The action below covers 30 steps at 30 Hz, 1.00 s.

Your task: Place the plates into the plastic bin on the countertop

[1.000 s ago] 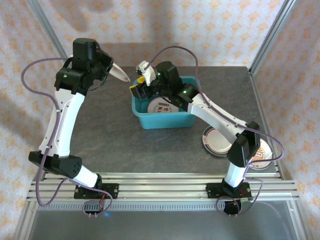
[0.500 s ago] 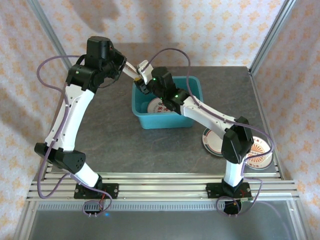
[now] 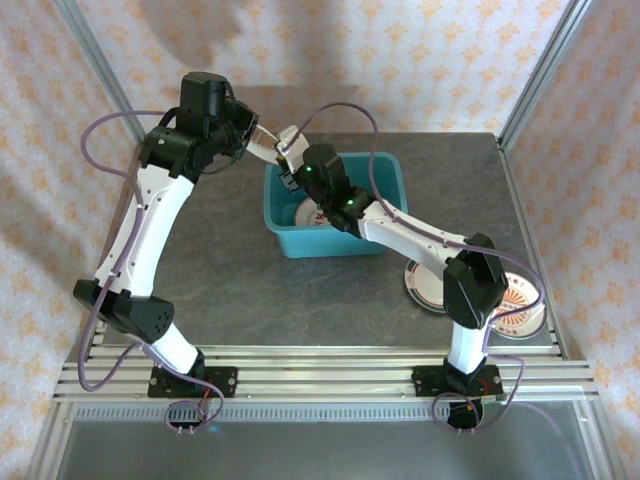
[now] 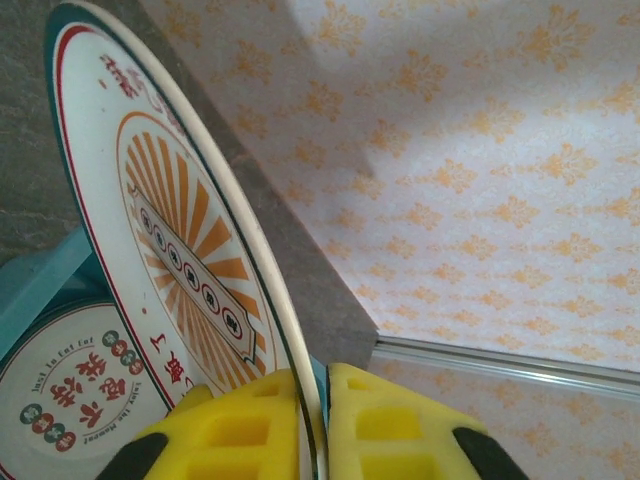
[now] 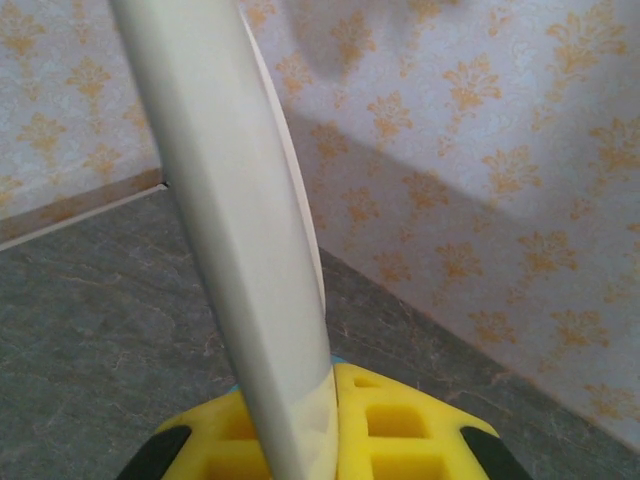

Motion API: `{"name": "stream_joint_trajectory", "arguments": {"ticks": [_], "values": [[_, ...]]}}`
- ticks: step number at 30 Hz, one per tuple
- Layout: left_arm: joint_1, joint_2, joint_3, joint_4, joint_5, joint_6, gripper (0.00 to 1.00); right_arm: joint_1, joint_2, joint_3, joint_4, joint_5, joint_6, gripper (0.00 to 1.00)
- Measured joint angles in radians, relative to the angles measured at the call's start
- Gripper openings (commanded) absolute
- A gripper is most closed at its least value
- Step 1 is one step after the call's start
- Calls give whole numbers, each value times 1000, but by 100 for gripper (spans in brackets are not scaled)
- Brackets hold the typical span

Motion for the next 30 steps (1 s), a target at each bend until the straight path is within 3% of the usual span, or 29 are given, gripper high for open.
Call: {"name": "stream_joint_trajectory", "arguments": {"ticks": [4, 10, 21, 30], "values": [[0, 0, 0, 39, -2, 19, 54, -9, -9, 1, -32, -1, 59, 1], [0, 0, 0, 90, -17, 104, 76, -117, -31, 15, -174, -86, 267, 1], [27, -10, -18, 111, -46, 334, 77, -372, -133, 137, -622, -401, 526, 1], [133, -76, -278, 166, -30, 419, 77, -406, -139, 172, -966, -629, 540, 1]]}}
